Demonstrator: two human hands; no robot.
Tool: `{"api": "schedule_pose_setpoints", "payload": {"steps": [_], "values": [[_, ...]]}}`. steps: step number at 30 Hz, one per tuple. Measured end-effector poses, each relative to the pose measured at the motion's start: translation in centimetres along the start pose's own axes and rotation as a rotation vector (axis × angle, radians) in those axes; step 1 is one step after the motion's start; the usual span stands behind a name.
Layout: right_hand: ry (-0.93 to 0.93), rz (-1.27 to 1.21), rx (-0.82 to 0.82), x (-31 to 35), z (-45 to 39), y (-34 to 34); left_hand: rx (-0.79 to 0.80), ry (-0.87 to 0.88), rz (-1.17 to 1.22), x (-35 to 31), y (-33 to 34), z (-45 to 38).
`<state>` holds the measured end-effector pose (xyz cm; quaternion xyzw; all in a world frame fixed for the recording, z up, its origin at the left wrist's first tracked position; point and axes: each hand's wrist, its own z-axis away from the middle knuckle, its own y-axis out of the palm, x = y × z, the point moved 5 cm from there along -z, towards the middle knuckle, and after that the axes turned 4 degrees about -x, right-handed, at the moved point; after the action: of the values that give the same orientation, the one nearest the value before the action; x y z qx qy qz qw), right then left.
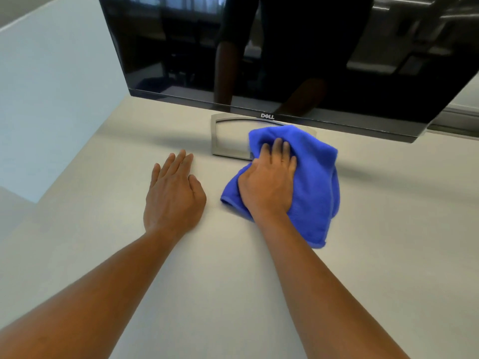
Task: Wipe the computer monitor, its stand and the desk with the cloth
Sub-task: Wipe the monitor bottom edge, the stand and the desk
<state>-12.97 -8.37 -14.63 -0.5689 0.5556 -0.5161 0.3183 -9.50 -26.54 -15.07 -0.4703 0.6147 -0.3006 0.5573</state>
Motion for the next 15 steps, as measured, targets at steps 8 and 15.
{"api": "schedule_pose_setpoints", "payload": {"steps": [8, 15], "values": [[-0.071, -0.082, 0.052, -5.4, -4.5, -0.4, -0.008, 0.003, -0.002, -0.2, -0.1, 0.1], [-0.050, -0.095, 0.042, -5.8, -4.2, -0.1, -0.002, 0.007, -0.011, -0.3, -0.1, 0.1]]}}
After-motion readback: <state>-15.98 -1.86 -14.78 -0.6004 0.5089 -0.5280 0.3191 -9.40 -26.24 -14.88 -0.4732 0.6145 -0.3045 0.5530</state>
